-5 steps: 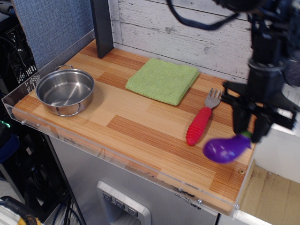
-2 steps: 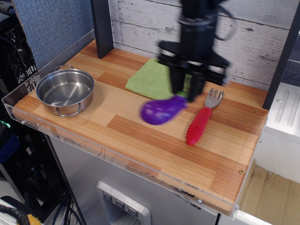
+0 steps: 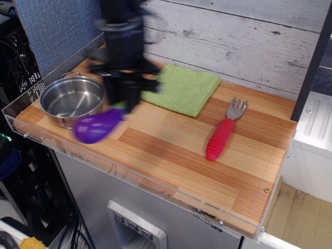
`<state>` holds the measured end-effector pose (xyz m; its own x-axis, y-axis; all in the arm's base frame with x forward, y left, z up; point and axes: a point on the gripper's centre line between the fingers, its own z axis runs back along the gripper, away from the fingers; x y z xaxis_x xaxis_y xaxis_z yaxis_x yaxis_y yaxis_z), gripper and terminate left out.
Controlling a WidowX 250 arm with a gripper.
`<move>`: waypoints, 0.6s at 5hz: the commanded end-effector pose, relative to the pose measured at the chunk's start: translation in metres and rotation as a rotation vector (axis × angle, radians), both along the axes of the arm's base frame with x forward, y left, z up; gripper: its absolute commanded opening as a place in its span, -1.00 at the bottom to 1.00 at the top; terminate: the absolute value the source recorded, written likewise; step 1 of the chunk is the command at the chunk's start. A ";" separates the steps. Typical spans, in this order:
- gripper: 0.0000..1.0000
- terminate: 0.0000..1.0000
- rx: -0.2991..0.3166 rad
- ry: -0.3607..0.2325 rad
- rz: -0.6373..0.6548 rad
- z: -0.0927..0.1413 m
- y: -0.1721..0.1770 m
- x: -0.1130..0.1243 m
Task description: Place eggplant on bottom of green cloth.
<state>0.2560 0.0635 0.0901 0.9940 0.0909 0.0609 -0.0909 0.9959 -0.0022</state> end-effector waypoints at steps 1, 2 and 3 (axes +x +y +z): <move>-1.00 -1.00 -0.022 -0.115 0.153 -0.012 0.048 0.020; -1.00 -1.00 -0.015 -0.111 0.114 -0.019 0.024 0.070; -1.00 -1.00 0.013 -0.070 0.065 -0.026 0.002 0.113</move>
